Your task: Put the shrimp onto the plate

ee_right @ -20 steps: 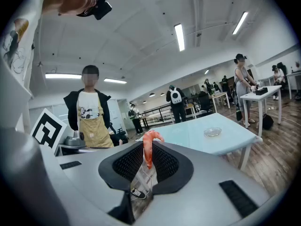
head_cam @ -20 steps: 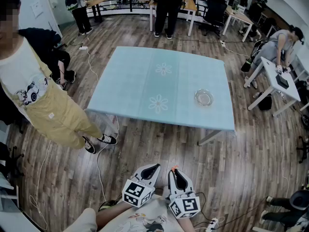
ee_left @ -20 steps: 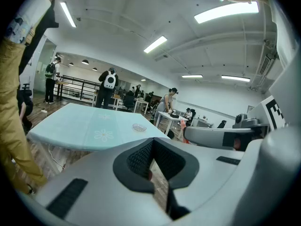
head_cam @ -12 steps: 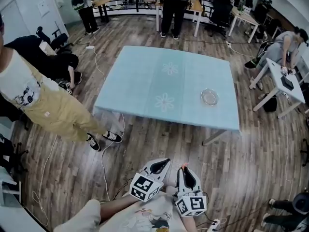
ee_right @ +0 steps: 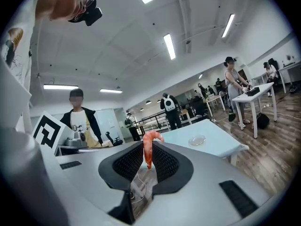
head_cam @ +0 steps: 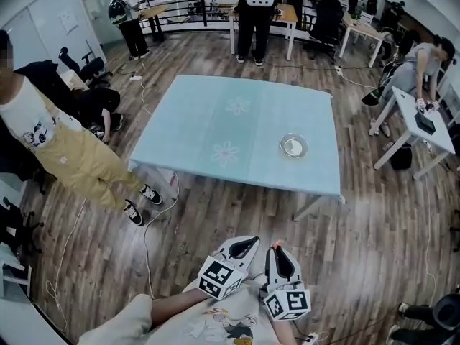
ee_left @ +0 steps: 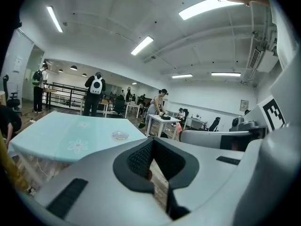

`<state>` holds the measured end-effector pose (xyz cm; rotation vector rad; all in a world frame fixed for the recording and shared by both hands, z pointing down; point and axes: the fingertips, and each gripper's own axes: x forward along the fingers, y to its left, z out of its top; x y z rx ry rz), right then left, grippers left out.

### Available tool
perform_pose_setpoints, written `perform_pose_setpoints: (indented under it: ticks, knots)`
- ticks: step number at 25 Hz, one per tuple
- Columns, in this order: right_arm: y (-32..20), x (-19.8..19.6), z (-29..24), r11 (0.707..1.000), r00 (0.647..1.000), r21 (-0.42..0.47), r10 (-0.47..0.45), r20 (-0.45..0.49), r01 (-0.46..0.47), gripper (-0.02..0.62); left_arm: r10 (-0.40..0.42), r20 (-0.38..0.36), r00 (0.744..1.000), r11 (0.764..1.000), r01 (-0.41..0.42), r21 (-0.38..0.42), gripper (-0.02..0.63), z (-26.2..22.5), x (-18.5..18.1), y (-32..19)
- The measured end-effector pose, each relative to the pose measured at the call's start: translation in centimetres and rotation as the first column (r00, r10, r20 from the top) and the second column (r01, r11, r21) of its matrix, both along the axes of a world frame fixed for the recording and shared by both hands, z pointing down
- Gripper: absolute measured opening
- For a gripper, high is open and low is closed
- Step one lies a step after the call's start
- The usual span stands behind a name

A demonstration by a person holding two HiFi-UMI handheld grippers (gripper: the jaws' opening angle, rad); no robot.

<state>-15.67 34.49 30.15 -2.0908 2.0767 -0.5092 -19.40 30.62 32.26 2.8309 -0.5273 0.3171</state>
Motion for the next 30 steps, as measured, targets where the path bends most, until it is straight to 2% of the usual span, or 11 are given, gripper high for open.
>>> perform_pose_setpoints:
  ticks: [5, 14, 21, 27, 30]
  knots:
    - [2.2, 4.4, 0.8, 1.0, 1.0, 0.015, -0.026, 0.015, 0.026, 0.077, -0.003, 0.02, 1.0, 1.0, 0.003, -0.013, 0.008, 1.0, 5.0, 3.2]
    - [3.2, 9.0, 2.2, 0.998, 0.995, 0.014, -0.063, 0.072, 0.062, 0.077, -0.034, 0.104, 0.994, 0.999, 0.036, -0.018, 0.008, 2.3, 8.9, 4.9]
    - [0.7, 12.3, 4.0, 0.997, 0.994, -0.043, -0.064, 0.084, 0.067, 0.077, -0.041, 0.093, 0.995, 0.998, 0.046, -0.052, 0.008, 3.5, 12.4, 2.0]
    - [-3.5, 14.9, 3.9, 0.997, 0.998, -0.062, -0.051, 0.041, 0.053, 0.077, -0.055, 0.071, 0.996, 0.995, 0.061, -0.079, 0.008, 4.0, 14.2, -3.0]
    - [-6.8, 16.7, 4.1, 0.997, 0.999, -0.073, -0.013, 0.035, 0.016, 0.077, -0.06, 0.072, 0.996, 0.994, 0.066, -0.084, 0.008, 4.2, 15.2, -6.5]
